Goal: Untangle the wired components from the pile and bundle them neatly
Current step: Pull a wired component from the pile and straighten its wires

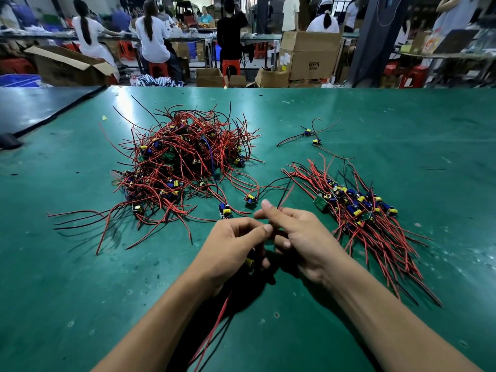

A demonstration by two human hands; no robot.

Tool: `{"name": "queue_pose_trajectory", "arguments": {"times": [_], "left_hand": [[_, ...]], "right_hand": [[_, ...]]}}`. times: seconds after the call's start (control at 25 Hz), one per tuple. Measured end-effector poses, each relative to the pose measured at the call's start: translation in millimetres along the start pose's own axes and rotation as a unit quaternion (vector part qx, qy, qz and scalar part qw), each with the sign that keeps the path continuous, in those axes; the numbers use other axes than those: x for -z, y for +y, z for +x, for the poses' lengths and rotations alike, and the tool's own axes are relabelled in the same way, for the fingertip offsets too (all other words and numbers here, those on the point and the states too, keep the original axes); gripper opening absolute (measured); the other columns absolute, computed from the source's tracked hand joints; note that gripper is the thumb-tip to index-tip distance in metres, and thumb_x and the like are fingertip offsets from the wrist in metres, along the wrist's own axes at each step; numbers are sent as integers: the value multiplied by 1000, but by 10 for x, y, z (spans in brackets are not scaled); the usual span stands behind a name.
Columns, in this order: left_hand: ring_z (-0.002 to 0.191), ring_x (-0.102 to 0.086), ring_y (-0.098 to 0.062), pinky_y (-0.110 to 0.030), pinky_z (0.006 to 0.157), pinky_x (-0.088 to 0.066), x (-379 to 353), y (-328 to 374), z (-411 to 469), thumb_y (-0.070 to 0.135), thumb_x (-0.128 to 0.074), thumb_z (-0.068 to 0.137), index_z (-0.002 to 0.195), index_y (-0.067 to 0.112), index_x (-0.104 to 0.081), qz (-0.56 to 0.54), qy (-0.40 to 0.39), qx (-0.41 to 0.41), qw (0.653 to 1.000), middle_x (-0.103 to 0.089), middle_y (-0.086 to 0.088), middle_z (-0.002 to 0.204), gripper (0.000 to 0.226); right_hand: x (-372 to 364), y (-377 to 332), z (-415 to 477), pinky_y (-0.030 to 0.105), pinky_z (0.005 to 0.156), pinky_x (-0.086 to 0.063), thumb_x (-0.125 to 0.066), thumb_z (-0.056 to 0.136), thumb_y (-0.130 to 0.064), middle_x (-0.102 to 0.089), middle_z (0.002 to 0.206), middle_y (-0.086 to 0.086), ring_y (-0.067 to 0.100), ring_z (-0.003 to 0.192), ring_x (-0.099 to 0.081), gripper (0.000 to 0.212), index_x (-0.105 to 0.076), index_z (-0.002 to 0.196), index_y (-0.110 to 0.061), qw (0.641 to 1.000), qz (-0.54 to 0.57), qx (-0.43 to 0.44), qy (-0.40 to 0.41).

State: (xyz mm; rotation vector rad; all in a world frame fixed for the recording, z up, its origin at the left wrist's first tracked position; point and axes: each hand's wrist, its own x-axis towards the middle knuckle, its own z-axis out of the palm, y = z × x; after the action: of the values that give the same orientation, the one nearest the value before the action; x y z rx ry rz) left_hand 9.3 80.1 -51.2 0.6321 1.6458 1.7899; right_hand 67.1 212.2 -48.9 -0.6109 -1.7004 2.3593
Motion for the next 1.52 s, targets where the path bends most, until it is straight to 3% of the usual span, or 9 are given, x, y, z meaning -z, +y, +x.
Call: {"name": "queue_pose_trajectory", "arguments": {"times": [0.28,0.52,0.72,0.88,1.0,1.16,1.28,1.4,1.52], "left_hand": [[44,-51,-18,-21,46,-43,3,-28,43,11,-56,96,77,5,-56,45,-2,-31,999,-55,-12,54,20],[47,-54,-16,-19,50,-43,55,2,27,12,-58,94,82,2,-58,66,-51,-33,996,-56,-7,55,16],[51,-58,-20,-22,53,-47,95,25,4,18,-63,92,84,2,-62,88,-70,-28,993,-58,-8,57,18],[49,-55,-23,-24,51,-45,108,35,-16,22,-66,91,83,6,-67,101,-72,-21,992,-59,-11,57,18],[44,-56,-21,-22,46,-44,88,25,-6,18,-64,91,86,1,-66,92,-51,-9,994,-56,-8,55,18],[44,-55,-20,-23,42,-45,66,52,35,18,-59,95,91,-5,-63,12,28,37,999,-57,-12,58,24],[56,-65,-23,-27,50,-55,71,127,82,30,-49,99,103,-5,-61,-131,67,73,986,-68,-17,76,37],[88,-73,-30,-36,72,-61,110,181,101,46,-35,101,119,-1,-56,-215,45,98,971,-72,-21,102,55],[102,-69,-33,-40,78,-60,138,208,88,52,-28,100,126,0,-52,-249,28,94,964,-68,-24,113,63]], "right_hand": [[61,-11,51,15,37,-21,-71,88,-41,-43,54,-4,5,35,-30,31,-77,76,-13,998,-42,27,38],[140,-118,111,16,35,-22,-60,97,-37,-42,54,-5,5,33,-28,40,-69,74,-5,991,62,42,112],[247,-324,54,17,28,-17,-61,89,-25,-37,50,-4,4,25,-24,36,-60,59,-6,960,252,-123,-1],[278,-381,5,16,27,-15,-63,81,-24,-34,50,-6,4,23,-24,30,-59,57,-7,952,254,-164,-43],[242,-356,5,13,27,-17,-64,82,-32,-37,52,-6,3,26,-25,27,-62,71,-7,966,220,-134,-21],[187,-304,17,13,32,-25,-66,73,-56,-44,62,-4,1,35,-30,57,-66,103,-7,985,145,-93,-11],[170,-262,29,16,36,-33,-69,69,-61,-52,63,-4,4,39,-39,75,-67,117,-2,991,109,-74,7],[167,-226,35,18,39,-40,-70,71,-61,-58,66,-2,6,42,-46,74,-69,117,-3,994,91,-64,11],[167,-214,37,19,41,-41,-71,70,-61,-60,68,-3,6,44,-47,70,-70,113,-5,995,77,-61,8]]}}
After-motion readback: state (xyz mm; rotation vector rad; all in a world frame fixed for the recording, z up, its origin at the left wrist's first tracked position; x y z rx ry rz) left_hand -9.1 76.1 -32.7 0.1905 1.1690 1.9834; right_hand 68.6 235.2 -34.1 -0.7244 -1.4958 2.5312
